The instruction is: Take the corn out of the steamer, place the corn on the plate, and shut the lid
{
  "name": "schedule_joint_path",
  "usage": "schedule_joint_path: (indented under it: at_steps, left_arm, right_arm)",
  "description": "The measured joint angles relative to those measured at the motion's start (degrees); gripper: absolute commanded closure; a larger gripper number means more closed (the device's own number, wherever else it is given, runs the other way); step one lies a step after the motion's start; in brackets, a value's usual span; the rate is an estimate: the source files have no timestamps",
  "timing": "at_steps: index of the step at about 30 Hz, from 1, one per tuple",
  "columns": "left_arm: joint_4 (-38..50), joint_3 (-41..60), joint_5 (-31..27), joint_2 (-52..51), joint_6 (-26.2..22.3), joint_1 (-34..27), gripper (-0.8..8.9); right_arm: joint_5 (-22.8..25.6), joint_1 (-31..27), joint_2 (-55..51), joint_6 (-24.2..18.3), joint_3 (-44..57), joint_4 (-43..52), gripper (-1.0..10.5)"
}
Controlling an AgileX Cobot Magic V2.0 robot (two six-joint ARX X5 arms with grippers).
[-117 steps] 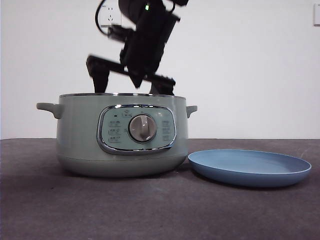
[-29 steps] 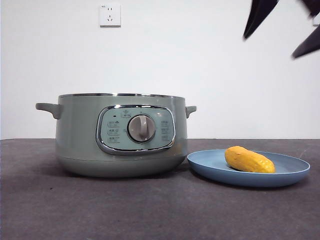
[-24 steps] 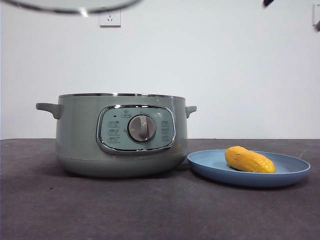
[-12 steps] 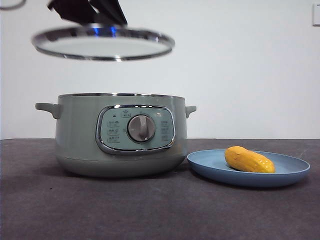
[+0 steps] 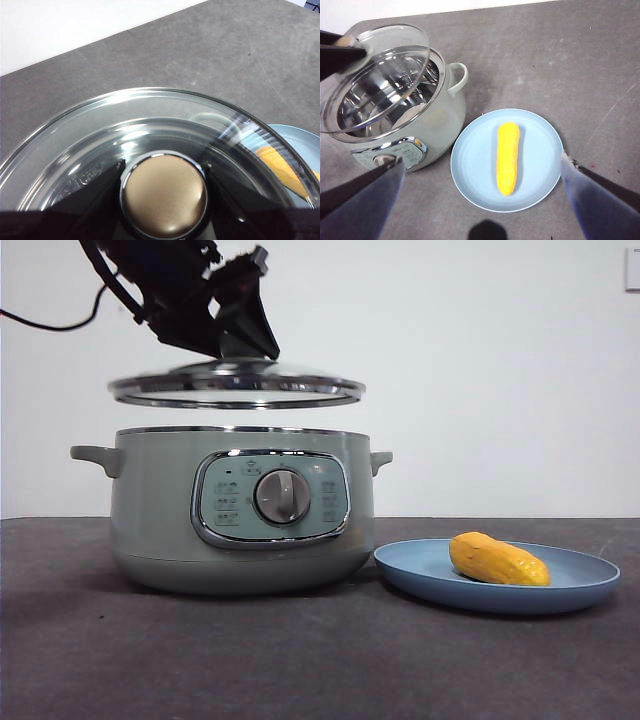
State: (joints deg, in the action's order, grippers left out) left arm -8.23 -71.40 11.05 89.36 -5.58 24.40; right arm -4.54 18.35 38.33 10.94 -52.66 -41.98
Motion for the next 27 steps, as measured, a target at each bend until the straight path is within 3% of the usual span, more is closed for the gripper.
schedule_joint_path:
  at_steps: [27]
  left_arm:
    - [-0.2,0.0,-0.3,4.6,0.0,0.0,8.22]
  right_arm:
    - [0.0,0.0,0.0,0.0,0.0,-0.4,3.5]
